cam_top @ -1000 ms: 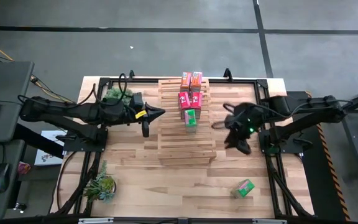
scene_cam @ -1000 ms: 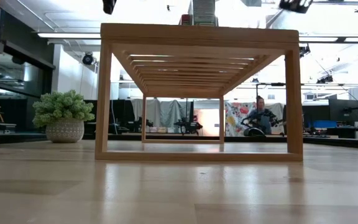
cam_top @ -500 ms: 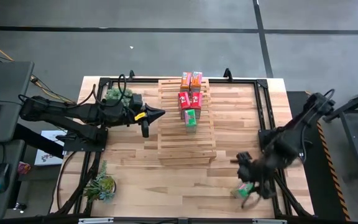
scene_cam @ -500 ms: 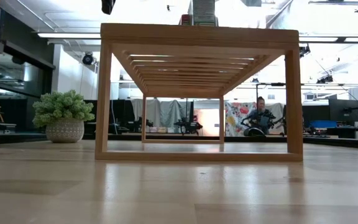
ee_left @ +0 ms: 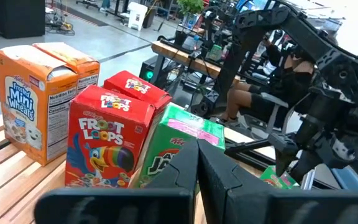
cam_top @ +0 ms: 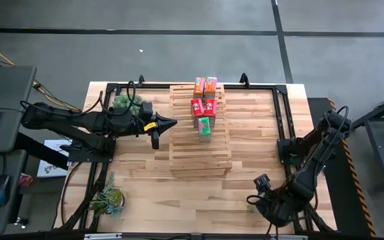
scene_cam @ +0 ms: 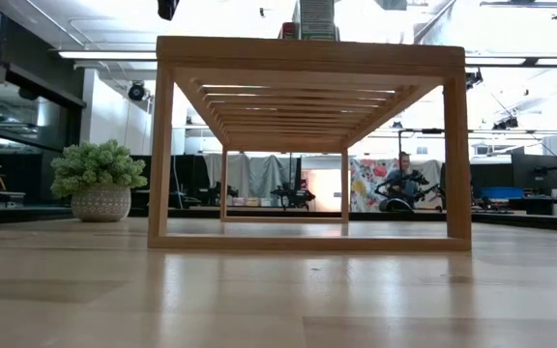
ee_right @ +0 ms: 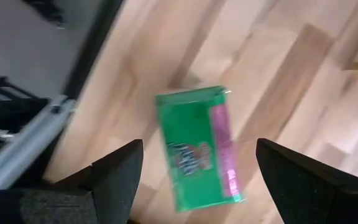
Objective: Stack cereal on shelf
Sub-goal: Put the green cereal box aligned with the other green cereal box on the shelf
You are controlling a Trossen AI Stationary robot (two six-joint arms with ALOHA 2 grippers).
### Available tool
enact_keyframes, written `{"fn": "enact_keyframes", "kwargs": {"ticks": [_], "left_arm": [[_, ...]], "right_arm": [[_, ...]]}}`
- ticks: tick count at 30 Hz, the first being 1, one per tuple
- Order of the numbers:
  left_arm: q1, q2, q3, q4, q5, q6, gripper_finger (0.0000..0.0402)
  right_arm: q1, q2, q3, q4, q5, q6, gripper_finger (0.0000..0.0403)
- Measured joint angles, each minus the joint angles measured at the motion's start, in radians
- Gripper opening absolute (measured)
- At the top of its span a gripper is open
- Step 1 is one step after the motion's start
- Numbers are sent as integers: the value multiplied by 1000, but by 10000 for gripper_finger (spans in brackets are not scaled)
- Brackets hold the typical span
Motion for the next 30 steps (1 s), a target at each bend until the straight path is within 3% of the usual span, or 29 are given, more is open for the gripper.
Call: {"fn": "enact_keyframes", "kwargs": {"ticks": [3, 13, 20, 24, 30], "left_arm": [[0, 0, 0, 0, -14, 0, 0], [0, 8, 0, -6, -77, -2, 0], [0, 10, 0, -110, -112, -79, 0], [0, 10, 0, -182, -134, -139, 0], [0, 10, 0, -210, -140, -191, 0]], "right_arm": [[1, 19, 0, -2, 51, -14, 305], [22, 73, -72, 44, 45, -113, 305], [20, 73, -130, 68, 67, -127, 300], [24, 56, -131, 68, 45, -142, 269], [24, -74, -131, 86, 30, -134, 174]]}}
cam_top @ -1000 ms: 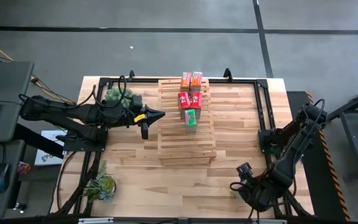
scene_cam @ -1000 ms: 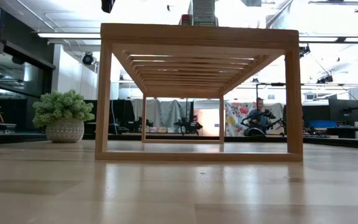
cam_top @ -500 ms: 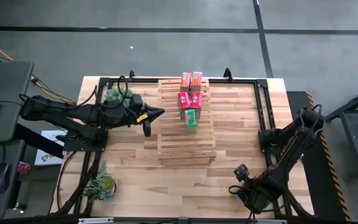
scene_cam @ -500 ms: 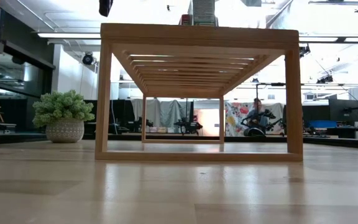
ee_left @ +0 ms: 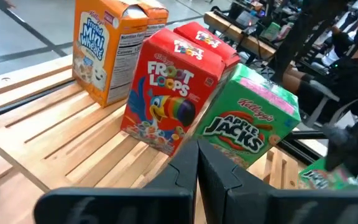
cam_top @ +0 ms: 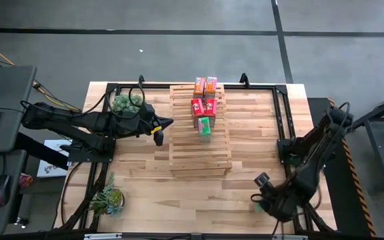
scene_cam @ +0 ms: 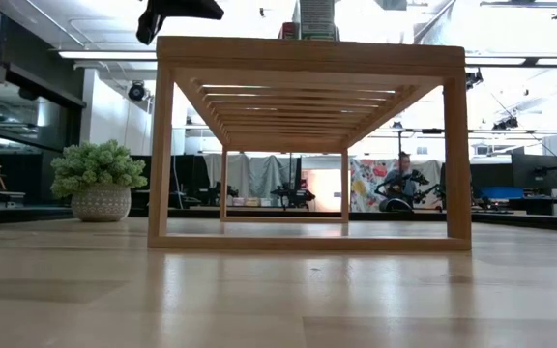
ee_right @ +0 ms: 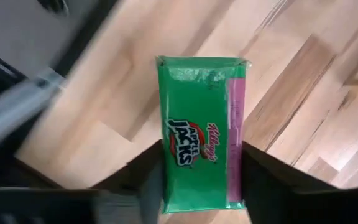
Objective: Stack cereal on shelf
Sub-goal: Put the green cereal box aligned with the other green cereal box on the shelf
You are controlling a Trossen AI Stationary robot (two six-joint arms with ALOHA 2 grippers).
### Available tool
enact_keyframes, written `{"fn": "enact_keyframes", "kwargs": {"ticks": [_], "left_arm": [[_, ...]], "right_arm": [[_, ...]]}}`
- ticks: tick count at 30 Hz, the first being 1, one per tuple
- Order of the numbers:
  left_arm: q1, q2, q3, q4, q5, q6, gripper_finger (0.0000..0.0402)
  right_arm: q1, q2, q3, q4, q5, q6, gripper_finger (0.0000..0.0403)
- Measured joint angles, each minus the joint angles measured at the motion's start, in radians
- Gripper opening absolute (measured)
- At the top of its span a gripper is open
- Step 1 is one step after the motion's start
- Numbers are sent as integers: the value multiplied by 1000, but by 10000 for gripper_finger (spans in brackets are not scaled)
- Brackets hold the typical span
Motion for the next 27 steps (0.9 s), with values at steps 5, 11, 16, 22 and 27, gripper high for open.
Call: {"fn": "enact_keyframes", "kwargs": {"ticks": [5, 11, 16, 22, 27], "left_arm": [[1, -6, 0, -4, 0, 39, 0], [1, -7, 0, -10, 52, 51, 0], [1, -7, 0, -28, 94, 53, 0], [2, -14, 0, -30, 143, 148, 0], [34, -76, 0, -29, 249, 276, 0]], "right_arm": [[-33, -166, 0, 44, 0, 107, 102], [-78, -252, 0, 11, 9, 214, 98], [-126, -246, 0, 12, -20, 224, 147], [-245, -244, 86, 17, 37, 240, 161], [-410, -201, 306, -38, 161, 148, 140]]}}
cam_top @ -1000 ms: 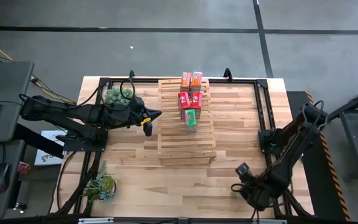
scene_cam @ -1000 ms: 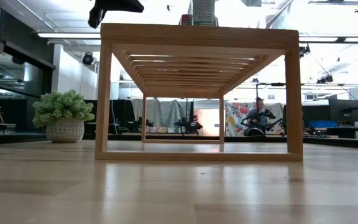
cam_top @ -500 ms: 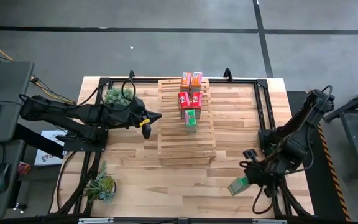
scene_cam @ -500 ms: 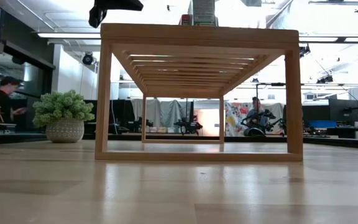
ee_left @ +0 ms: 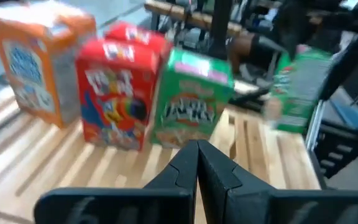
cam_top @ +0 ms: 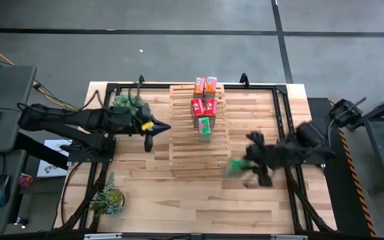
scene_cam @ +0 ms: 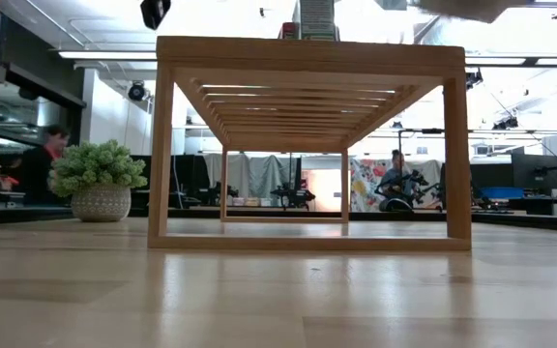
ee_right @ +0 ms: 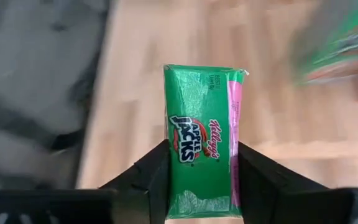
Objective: Stack cereal on shelf
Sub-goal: Put the green cereal box aligned with the other green cereal box on the shelf
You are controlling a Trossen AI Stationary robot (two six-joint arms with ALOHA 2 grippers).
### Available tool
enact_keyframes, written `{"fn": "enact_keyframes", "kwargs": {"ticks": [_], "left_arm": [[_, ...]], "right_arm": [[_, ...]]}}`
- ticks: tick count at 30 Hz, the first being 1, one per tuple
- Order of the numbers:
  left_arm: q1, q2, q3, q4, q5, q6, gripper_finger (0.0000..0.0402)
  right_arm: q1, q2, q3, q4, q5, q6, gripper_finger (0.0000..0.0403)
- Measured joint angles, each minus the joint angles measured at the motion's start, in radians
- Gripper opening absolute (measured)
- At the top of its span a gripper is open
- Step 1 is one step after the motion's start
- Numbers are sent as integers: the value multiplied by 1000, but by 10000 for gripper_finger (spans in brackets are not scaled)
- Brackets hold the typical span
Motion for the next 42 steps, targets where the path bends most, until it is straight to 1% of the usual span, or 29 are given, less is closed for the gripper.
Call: {"fn": "enact_keyframes", "kwargs": {"ticks": [6, 9, 12, 15, 17, 19, 24, 27, 29, 35, 42], "left_arm": [[50, -92, 0, 8, 28, 11, 0], [60, -117, 0, 9, 28, 12, 0], [59, -124, 0, 11, 28, 12, 0], [59, -115, 0, 39, 28, 5, 0], [59, -103, 0, 62, 28, 2, 0], [59, -91, 0, 85, 28, 2, 0], [59, -65, 0, 124, 27, 1, 0], [59, -42, 0, 175, 20, 1, 0], [59, -19, 0, 212, 16, 2, 0], [59, 59, 0, 256, 16, -10, 0], [59, 158, 0, 317, 16, -60, 0]], "right_arm": [[-208, 203, 338, -272, 93, -185, 131], [-291, 301, 480, -414, 94, -222, 131], [-354, 376, 566, -531, 70, -231, 131], [-390, 402, 584, -507, 47, -217, 131], [-411, 409, 584, -472, 23, -173, 131], [-430, 414, 584, -475, 9, -120, 130], [-456, 414, 584, -479, 74, 22, 130], [-467, 414, 584, -478, 71, 142, 130], [-467, 414, 584, -475, 74, 186, 130], [-467, 418, 584, -469, 69, 370, 130], [-465, 454, 584, -467, 64, 476, 130]]}}
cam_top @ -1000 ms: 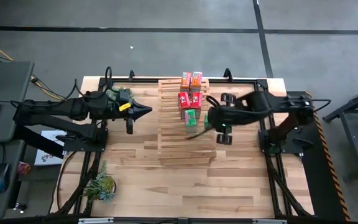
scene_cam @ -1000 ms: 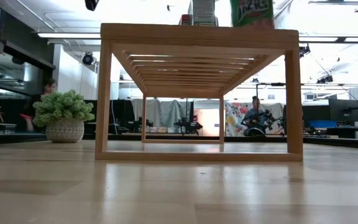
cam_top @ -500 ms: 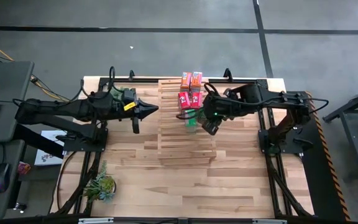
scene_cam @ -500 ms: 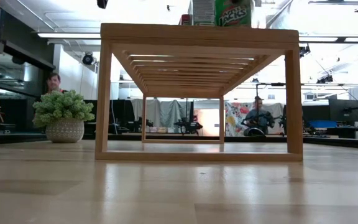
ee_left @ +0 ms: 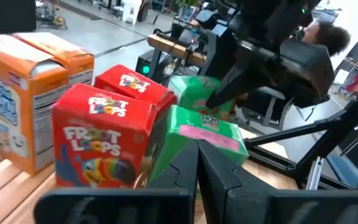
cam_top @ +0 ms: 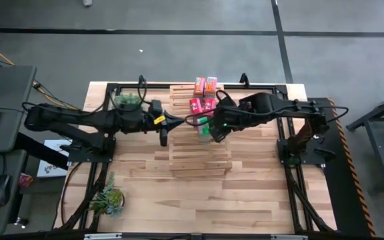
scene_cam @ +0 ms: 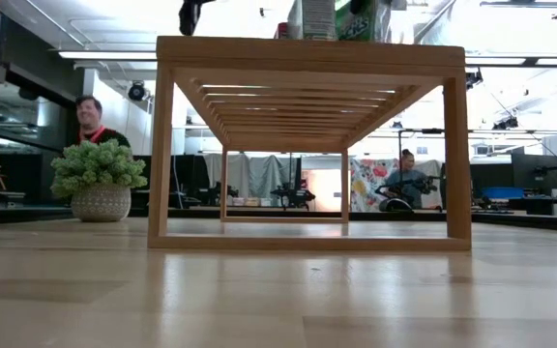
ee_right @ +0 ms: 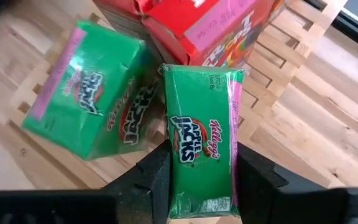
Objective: Stack cereal on shelf
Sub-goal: Put the green cereal box aligned with the other green cereal box on the shelf
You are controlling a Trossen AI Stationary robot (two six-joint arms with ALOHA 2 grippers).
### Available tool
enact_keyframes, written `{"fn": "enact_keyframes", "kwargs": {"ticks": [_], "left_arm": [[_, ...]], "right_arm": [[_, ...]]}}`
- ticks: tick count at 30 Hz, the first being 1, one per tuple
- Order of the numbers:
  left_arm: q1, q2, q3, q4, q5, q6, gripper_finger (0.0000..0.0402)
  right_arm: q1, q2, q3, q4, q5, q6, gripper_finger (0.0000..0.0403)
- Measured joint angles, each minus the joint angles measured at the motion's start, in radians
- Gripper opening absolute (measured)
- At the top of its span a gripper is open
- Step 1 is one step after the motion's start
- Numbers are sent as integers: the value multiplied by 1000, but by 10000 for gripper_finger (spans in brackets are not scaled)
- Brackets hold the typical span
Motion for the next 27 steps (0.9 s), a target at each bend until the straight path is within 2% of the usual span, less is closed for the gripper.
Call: {"fn": "enact_keyframes", "kwargs": {"ticks": [6, 11, 17, 21, 24, 27], "left_arm": [[0, 55, 0, 74, 0, 0, 0], [0, 65, 0, 72, 0, 0, 0], [0, 59, 0, 73, 0, 19, 0], [0, 57, 0, 68, 23, 31, 0], [0, 50, 0, 56, 51, 46, 0], [0, 38, 0, 14, 67, 75, 0]], "right_arm": [[0, 38, 0, 0, 26, 49, 130], [1, 44, 0, 5, 39, 69, 138], [0, 42, 0, 32, 55, 67, 194], [0, 42, 0, 29, 13, 66, 238], [4, 37, 0, 27, -6, 65, 252], [10, 18, 0, 13, 22, 60, 254]]}}
